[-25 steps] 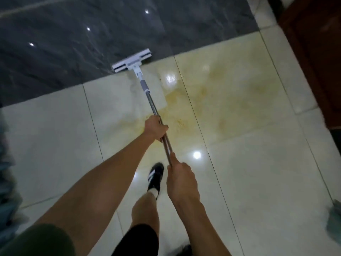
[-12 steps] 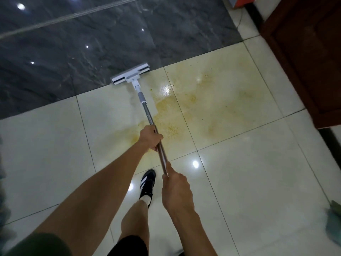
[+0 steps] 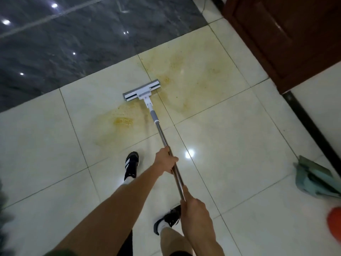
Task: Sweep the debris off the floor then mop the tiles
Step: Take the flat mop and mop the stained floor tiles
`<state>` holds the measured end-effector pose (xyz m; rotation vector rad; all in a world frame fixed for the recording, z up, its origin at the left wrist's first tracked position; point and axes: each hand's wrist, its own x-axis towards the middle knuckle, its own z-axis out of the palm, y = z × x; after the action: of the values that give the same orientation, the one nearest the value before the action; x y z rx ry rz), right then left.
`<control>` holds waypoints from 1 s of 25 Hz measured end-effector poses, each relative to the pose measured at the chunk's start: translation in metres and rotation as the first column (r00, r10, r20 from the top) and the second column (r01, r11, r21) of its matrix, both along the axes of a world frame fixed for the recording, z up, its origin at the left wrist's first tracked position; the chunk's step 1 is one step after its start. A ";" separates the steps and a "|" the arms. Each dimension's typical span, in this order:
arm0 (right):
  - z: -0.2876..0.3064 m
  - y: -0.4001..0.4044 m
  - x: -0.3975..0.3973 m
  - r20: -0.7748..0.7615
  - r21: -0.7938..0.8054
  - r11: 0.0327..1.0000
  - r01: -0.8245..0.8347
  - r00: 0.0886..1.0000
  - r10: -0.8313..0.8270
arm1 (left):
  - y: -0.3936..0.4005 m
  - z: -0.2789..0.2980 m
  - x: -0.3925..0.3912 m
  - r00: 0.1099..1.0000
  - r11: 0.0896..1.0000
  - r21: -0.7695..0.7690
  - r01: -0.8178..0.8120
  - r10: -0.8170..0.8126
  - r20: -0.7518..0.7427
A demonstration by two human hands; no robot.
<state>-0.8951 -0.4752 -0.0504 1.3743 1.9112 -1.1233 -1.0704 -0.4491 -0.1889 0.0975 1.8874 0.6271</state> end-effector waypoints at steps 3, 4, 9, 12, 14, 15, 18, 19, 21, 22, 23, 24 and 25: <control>0.007 0.002 0.008 -0.007 0.008 1.000 -0.022 1.000 0.022 | 0.005 0.010 0.013 0.999 1.000 -0.014 -0.026 0.026 -0.031; 0.005 0.006 0.004 -0.017 0.021 0.999 -0.030 0.999 0.030 | 0.010 0.012 0.008 0.998 0.999 -0.022 -0.044 0.043 -0.053; -0.005 0.034 -0.048 -0.034 0.042 0.997 -0.064 0.997 0.066 | 0.038 0.011 -0.042 0.992 0.996 -0.023 -0.083 0.081 -0.097; -0.015 0.061 -0.105 -0.037 0.040 0.997 -0.065 0.997 0.066 | 0.063 0.006 -0.101 0.991 0.997 -0.012 -0.082 0.080 -0.110; -0.020 0.082 -0.147 -0.056 0.053 0.997 -0.061 0.996 0.064 | 0.085 0.000 -0.143 0.988 0.994 0.005 -0.113 0.113 -0.104; -0.023 0.094 -0.173 -0.065 0.055 0.997 -0.055 0.996 0.059 | 0.099 -0.006 -0.169 0.988 0.992 0.010 -0.127 0.127 -0.093; -0.032 0.135 -0.251 -0.088 0.072 0.996 -0.051 0.995 0.057 | 0.142 -0.021 -0.247 0.988 0.993 0.021 -0.114 0.116 -0.098; -0.041 0.152 -0.282 -0.096 0.075 0.997 -0.033 0.995 0.040 | 0.159 -0.024 -0.277 0.988 0.993 0.006 -0.121 0.121 -0.100; -0.051 0.179 -0.335 -0.087 0.076 0.997 -0.009 0.996 0.016 | 0.187 -0.028 -0.328 0.987 0.993 -0.003 -0.115 0.114 -0.114; -0.053 0.189 -0.356 -0.087 0.080 0.997 -0.003 0.996 0.009 | 0.199 -0.029 -0.348 0.986 0.995 -0.004 -0.100 0.099 -0.138; -0.056 0.198 -0.376 -0.094 0.085 0.996 0.005 0.996 0.003 | 0.209 -0.028 -0.368 0.982 0.996 -0.013 -0.092 0.089 -0.165; -0.062 0.206 -0.398 -0.104 0.095 0.995 0.011 0.995 -0.001 | 0.220 -0.029 -0.390 0.979 0.996 -0.015 -0.090 0.085 -0.186; -0.067 0.214 -0.417 -0.115 0.110 0.994 0.012 0.993 0.001 | 0.230 -0.031 -0.409 0.978 0.996 -0.020 -0.091 0.086 -0.190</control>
<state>-1.3117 -0.2615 -0.1172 1.4010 2.0803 -1.1371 -1.4799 -0.2190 -0.2194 0.0564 2.0929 0.6708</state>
